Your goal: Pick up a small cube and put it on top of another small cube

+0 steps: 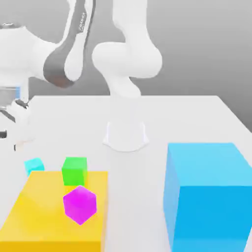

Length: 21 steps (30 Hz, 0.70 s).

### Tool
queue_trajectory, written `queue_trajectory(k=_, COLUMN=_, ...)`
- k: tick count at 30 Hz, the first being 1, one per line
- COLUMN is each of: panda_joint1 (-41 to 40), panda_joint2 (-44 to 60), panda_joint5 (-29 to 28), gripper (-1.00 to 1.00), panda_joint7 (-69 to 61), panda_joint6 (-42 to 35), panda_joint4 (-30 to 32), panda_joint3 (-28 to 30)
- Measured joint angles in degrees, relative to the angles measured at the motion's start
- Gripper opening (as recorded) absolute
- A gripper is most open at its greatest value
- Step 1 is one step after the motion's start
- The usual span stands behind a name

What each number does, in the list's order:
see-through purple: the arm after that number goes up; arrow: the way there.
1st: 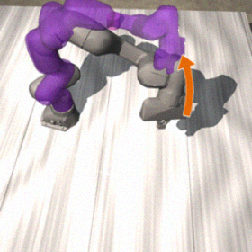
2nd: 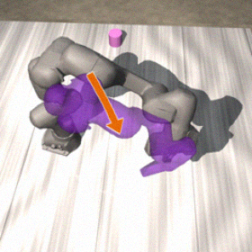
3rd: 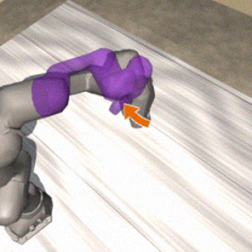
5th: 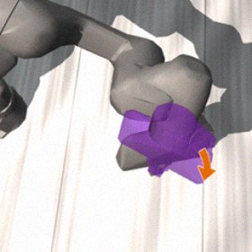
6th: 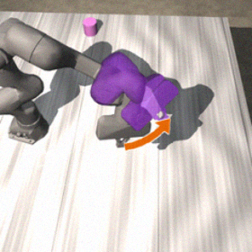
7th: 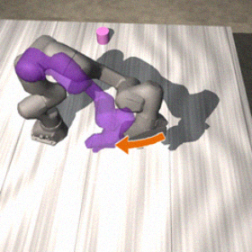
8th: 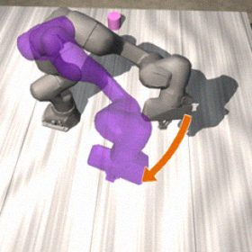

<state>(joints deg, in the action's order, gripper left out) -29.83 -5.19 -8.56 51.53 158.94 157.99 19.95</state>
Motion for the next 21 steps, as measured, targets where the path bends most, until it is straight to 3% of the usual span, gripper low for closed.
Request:
queue_trajectory(k=5, panda_joint1=-4.8, panda_joint2=7.6, panda_joint5=11.7, gripper=0.0, panda_joint7=-8.3, panda_joint6=5.4, panda_joint4=3.5, panda_joint3=0.4)
queue_trajectory(k=8, panda_joint1=-8.4, panda_joint2=13.7, panda_joint5=20.3, gripper=0.0, panda_joint7=-14.5, panda_joint6=9.9, panda_joint4=2.6, panda_joint3=-5.6)
queue_trajectory(k=11, panda_joint1=-14.7, panda_joint2=19.8, panda_joint5=24.7, gripper=0.0, panda_joint7=-18.0, panda_joint6=14.8, panda_joint4=1.4, panda_joint3=-12.9)
queue_trajectory(k=12, panda_joint1=-16.0, panda_joint2=21.2, panda_joint5=25.4, gripper=-1.0, panda_joint7=-18.5, panda_joint6=15.9, panda_joint4=1.1, panda_joint3=-14.4)
queue_trajectory(k=18, panda_joint1=-16.7, panda_joint2=21.8, panda_joint5=25.5, gripper=-1.0, panda_joint7=-18.7, panda_joint6=16.4, panda_joint4=1.0, panda_joint3=-15.2)
queue_trajectory(k=21, panda_joint1=-14.3, panda_joint2=18.0, panda_joint5=22.6, gripper=-1.0, panda_joint7=-16.2, panda_joint6=13.4, panda_joint4=1.8, panda_joint3=-12.1)
